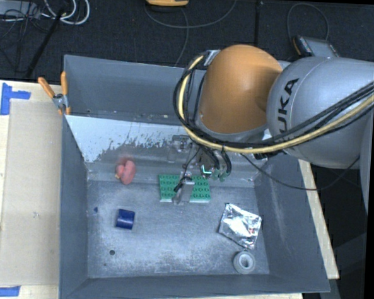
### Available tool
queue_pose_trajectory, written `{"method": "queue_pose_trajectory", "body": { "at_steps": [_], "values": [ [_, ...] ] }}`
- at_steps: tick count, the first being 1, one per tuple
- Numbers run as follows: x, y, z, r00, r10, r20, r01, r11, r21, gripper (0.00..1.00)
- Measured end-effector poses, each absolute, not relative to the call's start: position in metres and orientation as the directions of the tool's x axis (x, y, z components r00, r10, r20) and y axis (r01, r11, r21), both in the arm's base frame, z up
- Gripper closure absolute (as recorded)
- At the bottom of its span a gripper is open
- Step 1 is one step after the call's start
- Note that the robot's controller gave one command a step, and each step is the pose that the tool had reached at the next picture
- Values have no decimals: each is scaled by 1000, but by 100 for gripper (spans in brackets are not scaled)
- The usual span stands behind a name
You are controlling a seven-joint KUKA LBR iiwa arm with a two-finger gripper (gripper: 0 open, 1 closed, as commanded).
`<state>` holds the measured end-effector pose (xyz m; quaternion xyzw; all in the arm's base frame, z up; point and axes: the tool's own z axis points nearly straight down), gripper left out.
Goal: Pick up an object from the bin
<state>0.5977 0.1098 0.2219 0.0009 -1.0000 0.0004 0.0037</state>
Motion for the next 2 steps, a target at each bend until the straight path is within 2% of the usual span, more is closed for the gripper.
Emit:
{"method": "queue_pose_trajectory", "body": {
  "at_steps": [1, 2],
  "values": [
    [598, 243, 166, -999, -49, 1, -49, 999, 3, 0],
    [511, 219, 67, -877, -480, 9, -480, 877, 1, 0]
  ]
}}
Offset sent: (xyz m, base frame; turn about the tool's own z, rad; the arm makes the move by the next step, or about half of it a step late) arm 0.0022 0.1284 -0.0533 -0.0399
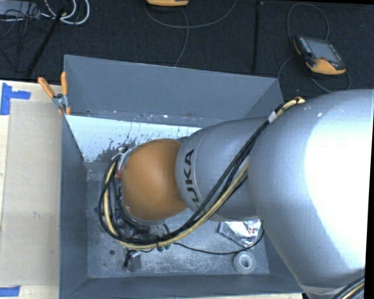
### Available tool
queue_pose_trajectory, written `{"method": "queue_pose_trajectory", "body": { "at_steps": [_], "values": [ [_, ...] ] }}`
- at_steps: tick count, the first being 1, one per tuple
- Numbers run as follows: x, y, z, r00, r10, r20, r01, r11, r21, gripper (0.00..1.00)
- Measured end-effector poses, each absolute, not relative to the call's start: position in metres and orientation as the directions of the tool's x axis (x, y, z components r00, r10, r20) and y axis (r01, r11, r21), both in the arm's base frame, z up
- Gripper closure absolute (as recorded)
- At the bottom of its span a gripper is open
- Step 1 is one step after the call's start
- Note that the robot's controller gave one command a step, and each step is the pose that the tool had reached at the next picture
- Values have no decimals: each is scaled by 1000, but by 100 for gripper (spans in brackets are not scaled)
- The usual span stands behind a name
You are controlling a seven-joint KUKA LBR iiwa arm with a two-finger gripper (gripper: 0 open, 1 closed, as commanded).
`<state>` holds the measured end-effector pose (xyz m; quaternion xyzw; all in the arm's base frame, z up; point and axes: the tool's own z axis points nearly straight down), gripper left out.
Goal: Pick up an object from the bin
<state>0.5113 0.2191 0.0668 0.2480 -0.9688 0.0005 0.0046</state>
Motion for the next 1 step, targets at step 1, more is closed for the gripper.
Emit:
{"method": "queue_pose_trajectory", "body": {
  "at_steps": [1],
  "values": [
    [514, 219, 69, -880, -475, 3, -475, 880, 1, 100]
  ]
}}
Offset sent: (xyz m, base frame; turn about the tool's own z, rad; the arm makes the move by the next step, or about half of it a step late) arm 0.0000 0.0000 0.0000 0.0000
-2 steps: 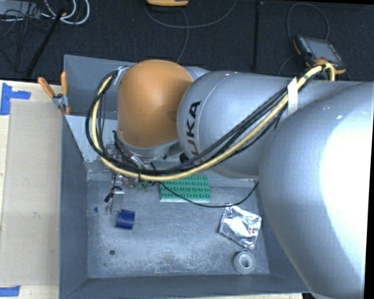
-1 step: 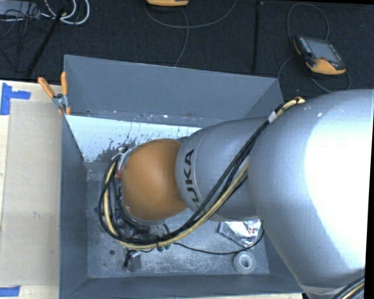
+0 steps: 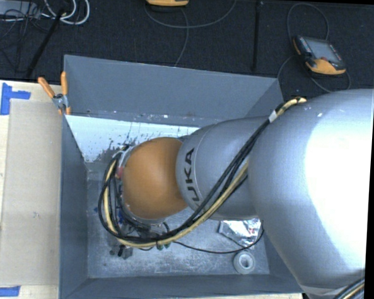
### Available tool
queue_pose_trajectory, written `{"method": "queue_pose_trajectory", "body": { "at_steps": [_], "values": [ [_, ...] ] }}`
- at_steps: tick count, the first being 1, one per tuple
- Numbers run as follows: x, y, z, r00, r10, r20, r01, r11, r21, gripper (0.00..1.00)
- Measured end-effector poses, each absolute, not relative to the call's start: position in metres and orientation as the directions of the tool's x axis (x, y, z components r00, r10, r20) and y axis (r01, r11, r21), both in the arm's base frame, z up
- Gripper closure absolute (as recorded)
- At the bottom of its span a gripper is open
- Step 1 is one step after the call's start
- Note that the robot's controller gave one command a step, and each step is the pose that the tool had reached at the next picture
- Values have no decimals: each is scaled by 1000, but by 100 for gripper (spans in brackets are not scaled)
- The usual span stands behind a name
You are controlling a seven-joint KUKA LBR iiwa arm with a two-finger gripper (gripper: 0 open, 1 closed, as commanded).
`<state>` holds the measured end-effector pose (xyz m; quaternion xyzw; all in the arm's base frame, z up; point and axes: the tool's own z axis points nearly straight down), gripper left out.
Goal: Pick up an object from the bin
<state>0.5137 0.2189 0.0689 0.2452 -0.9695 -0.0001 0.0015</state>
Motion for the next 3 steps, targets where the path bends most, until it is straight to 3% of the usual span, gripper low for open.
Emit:
{"method": "queue_pose_trajectory", "body": {
  "at_steps": [1, 2, 3],
  "values": [
    [528, 238, 106, -712, -702, -4, -702, 712, 0, 100],
    [528, 244, 151, -422, -906, -4, -906, 422, -2, 100],
    [545, 243, 328, -241, -971, -8, -971, 241, -8, 100]
  ]
}}
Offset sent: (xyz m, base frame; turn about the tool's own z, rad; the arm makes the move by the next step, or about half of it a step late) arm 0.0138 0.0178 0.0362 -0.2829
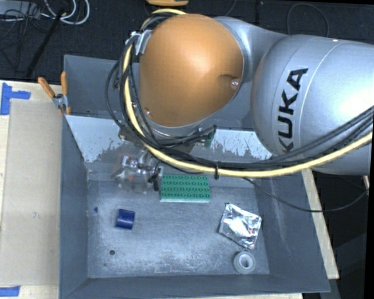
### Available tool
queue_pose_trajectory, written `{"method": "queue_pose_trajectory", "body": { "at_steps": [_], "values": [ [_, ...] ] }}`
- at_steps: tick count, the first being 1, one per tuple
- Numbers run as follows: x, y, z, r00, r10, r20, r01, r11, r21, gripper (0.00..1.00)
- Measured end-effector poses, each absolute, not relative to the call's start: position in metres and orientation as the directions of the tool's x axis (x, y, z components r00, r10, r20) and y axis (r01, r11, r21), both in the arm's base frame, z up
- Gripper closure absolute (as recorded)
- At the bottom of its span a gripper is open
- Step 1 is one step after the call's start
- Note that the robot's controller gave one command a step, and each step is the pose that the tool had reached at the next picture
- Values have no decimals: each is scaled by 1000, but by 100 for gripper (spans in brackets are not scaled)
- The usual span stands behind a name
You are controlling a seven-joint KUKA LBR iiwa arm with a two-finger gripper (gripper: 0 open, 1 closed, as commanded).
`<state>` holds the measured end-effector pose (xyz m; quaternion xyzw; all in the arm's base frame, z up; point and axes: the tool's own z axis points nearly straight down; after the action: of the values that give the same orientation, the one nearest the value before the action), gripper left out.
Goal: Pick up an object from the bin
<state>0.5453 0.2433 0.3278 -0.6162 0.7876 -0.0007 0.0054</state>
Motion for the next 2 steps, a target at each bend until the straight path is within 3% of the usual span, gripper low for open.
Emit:
{"method": "queue_pose_trajectory", "body": {
  "at_steps": [1, 2],
  "values": [
    [555, 244, 201, -504, -864, 4, -864, 504, 5, 100],
    [528, 186, 192, -84, -996, 2, -996, 84, 3, 100]
  ]
}}
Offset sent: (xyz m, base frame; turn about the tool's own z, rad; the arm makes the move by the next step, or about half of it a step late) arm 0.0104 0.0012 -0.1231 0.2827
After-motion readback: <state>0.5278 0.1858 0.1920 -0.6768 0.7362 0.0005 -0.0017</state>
